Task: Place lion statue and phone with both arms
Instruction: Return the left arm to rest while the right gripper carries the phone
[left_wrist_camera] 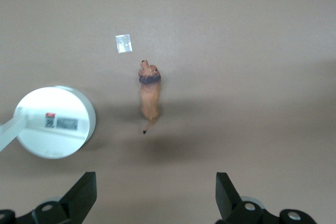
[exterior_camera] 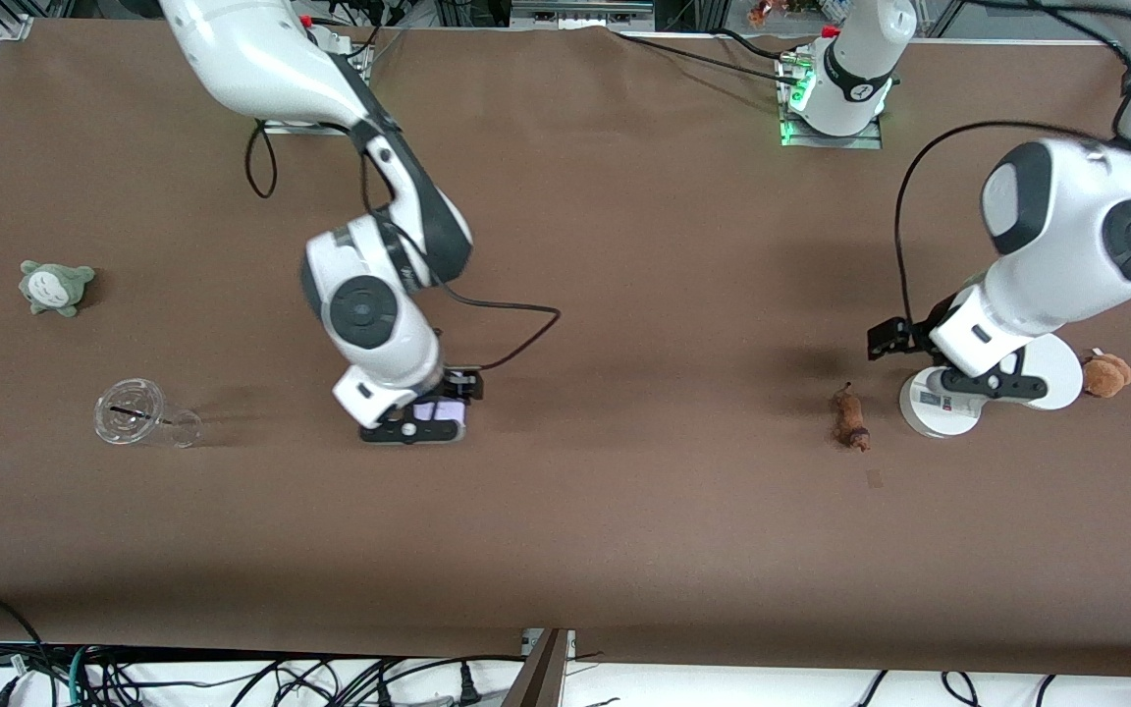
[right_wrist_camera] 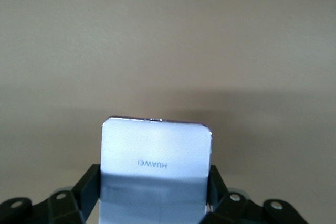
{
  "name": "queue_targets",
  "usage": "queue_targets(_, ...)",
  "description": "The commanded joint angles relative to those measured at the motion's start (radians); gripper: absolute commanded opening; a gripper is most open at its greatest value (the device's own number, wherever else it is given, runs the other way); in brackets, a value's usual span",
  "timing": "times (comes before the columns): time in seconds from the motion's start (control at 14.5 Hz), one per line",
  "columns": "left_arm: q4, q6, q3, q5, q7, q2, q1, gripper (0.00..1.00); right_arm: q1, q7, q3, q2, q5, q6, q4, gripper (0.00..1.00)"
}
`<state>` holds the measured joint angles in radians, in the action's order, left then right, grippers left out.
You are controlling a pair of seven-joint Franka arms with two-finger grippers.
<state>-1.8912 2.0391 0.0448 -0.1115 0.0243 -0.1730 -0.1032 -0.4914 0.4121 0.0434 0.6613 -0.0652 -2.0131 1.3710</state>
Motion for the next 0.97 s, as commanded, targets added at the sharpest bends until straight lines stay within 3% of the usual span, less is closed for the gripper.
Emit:
queue_targets(0.0,0.024,-0.129,0.003,-0.002,-0.082,0.113,0.008,1.00,0.094,-0.143,-0.011,-0.081,-0.090,0.118,0.049,0.00)
queue_targets(0.21,0.225,-0.333,0.004,0.091,-0.098,0.118,0.023,1.00,0.174,-0.310,0.003,-0.091,-0.088,0.180,0.062,0.00)
queue_targets(0.34,0.299,-0.373,0.006,0.093,-0.098,0.115,0.052,1.00,0.212,-0.370,0.007,-0.080,-0.088,0.143,0.097,0.00)
queue_targets(0.9,0.402,-0.496,-0.010,0.087,-0.095,0.121,0.069,1.00,0.312,-0.513,0.007,0.037,-0.074,-0.035,0.105,0.00)
